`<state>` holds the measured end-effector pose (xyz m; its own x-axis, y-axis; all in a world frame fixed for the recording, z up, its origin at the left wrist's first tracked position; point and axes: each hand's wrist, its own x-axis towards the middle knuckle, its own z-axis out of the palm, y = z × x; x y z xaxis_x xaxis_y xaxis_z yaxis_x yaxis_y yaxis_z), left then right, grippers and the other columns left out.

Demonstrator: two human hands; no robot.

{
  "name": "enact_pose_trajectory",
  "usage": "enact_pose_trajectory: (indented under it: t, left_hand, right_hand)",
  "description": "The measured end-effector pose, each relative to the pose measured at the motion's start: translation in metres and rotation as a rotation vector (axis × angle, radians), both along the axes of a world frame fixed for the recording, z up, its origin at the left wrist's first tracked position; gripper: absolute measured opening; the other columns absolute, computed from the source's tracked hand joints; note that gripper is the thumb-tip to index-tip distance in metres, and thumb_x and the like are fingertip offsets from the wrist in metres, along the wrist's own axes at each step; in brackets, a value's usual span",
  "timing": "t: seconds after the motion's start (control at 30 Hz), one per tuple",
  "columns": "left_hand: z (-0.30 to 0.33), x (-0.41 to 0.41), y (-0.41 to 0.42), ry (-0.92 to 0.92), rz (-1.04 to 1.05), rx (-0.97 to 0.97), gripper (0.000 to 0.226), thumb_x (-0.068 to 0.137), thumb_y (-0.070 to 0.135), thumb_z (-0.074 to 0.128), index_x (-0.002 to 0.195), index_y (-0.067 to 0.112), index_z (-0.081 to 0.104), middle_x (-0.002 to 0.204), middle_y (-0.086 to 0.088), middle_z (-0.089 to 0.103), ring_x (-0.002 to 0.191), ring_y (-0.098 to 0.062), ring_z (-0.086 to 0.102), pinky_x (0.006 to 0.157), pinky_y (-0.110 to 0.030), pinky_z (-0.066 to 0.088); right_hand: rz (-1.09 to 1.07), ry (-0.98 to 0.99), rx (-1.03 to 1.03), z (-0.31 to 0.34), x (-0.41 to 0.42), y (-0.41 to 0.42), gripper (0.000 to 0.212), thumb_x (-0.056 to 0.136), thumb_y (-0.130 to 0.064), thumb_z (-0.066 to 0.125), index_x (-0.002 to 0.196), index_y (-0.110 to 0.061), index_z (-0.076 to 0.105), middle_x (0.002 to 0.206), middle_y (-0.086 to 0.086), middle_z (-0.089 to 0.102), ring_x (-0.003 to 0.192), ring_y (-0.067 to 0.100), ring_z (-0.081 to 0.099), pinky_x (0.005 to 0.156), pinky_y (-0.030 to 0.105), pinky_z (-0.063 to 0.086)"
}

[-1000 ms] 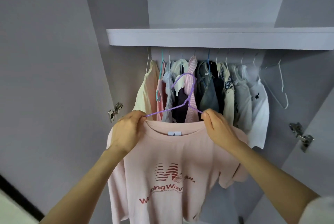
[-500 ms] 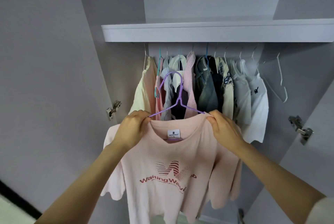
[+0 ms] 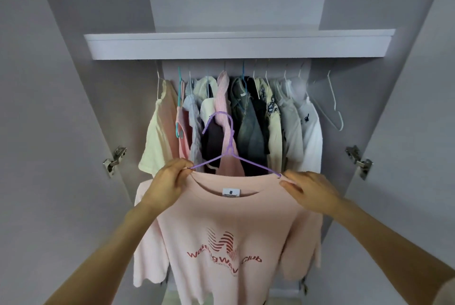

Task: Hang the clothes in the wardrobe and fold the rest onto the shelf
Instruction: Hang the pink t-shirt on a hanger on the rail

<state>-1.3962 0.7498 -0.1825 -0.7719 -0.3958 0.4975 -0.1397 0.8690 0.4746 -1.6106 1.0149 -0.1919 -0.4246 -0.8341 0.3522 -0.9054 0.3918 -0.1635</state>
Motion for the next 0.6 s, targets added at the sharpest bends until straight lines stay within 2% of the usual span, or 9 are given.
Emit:
enact_pose_trajectory:
  t: [0.1, 0.2, 0.3, 0.4, 0.47, 0.53, 0.6]
  left_hand:
    - [-0.006, -0.019, 0.009, 0.015, -0.078, 0.012, 0.012, 0.091, -0.003, 0.052, 0.094, -0.003, 0.064, 0.089, 0.000, 0.058, 0.084, -0.022, 0.054, 0.076, -0.015, 0.034]
    - [-0.013, -0.048, 0.022, -0.002, -0.120, 0.072, 0.012, 0.092, -0.001, 0.052, 0.095, -0.002, 0.064, 0.090, -0.006, 0.061, 0.088, -0.028, 0.056, 0.081, -0.028, 0.040]
    - [-0.019, -0.083, 0.038, -0.016, -0.095, 0.081, 0.013, 0.091, 0.002, 0.054, 0.097, 0.001, 0.066, 0.092, -0.010, 0.065, 0.090, -0.033, 0.057, 0.084, -0.040, 0.043]
    - [-0.022, -0.118, 0.060, -0.065, -0.079, 0.104, 0.015, 0.089, 0.012, 0.059, 0.102, 0.010, 0.067, 0.096, -0.007, 0.067, 0.095, -0.031, 0.059, 0.088, -0.042, 0.043]
    - [-0.023, -0.138, 0.072, -0.123, -0.112, 0.194, 0.026, 0.088, 0.017, 0.062, 0.114, 0.016, 0.061, 0.109, -0.005, 0.063, 0.105, -0.027, 0.057, 0.093, -0.040, 0.043]
    - [-0.026, -0.154, 0.083, -0.225, -0.189, 0.270, 0.046, 0.087, 0.022, 0.064, 0.129, 0.022, 0.048, 0.123, -0.006, 0.052, 0.115, -0.024, 0.051, 0.099, -0.042, 0.041]
    - [-0.031, -0.164, 0.094, -0.327, -0.247, 0.316, 0.057, 0.088, 0.026, 0.063, 0.137, 0.027, 0.036, 0.131, -0.008, 0.041, 0.121, -0.025, 0.045, 0.104, -0.044, 0.038]
  right_hand:
    - [-0.063, -0.028, 0.027, 0.001, -0.002, 0.019, 0.023, 0.096, -0.033, 0.045, 0.096, -0.013, 0.057, 0.086, 0.001, 0.063, 0.075, 0.026, 0.060, 0.061, 0.031, 0.040]
    - [-0.105, -0.121, 0.041, 0.006, 0.000, 0.044, 0.016, 0.096, -0.023, 0.046, 0.096, -0.012, 0.056, 0.091, 0.005, 0.057, 0.081, 0.030, 0.058, 0.071, 0.040, 0.047]
    - [-0.191, -0.119, 0.079, 0.014, 0.006, 0.071, 0.013, 0.096, -0.025, 0.045, 0.102, -0.018, 0.054, 0.081, 0.005, 0.060, 0.076, 0.031, 0.058, 0.066, 0.034, 0.044]
    - [-0.309, -0.107, 0.141, 0.015, 0.009, 0.099, 0.017, 0.096, -0.026, 0.042, 0.104, -0.016, 0.051, 0.084, 0.015, 0.064, 0.078, 0.035, 0.058, 0.063, 0.035, 0.038]
    - [-0.389, -0.187, 0.153, 0.013, 0.011, 0.114, 0.013, 0.097, -0.024, 0.040, 0.096, -0.014, 0.049, 0.089, 0.019, 0.063, 0.083, 0.037, 0.058, 0.068, 0.038, 0.042]
    - [-0.497, -0.279, 0.131, 0.012, 0.012, 0.127, 0.010, 0.095, -0.019, 0.042, 0.086, -0.017, 0.047, 0.095, 0.018, 0.063, 0.090, 0.035, 0.058, 0.072, 0.037, 0.041]
    - [-0.617, -0.332, 0.110, 0.011, 0.008, 0.137, 0.011, 0.092, -0.015, 0.043, 0.093, -0.014, 0.054, 0.106, 0.017, 0.064, 0.098, 0.033, 0.059, 0.078, 0.034, 0.043]
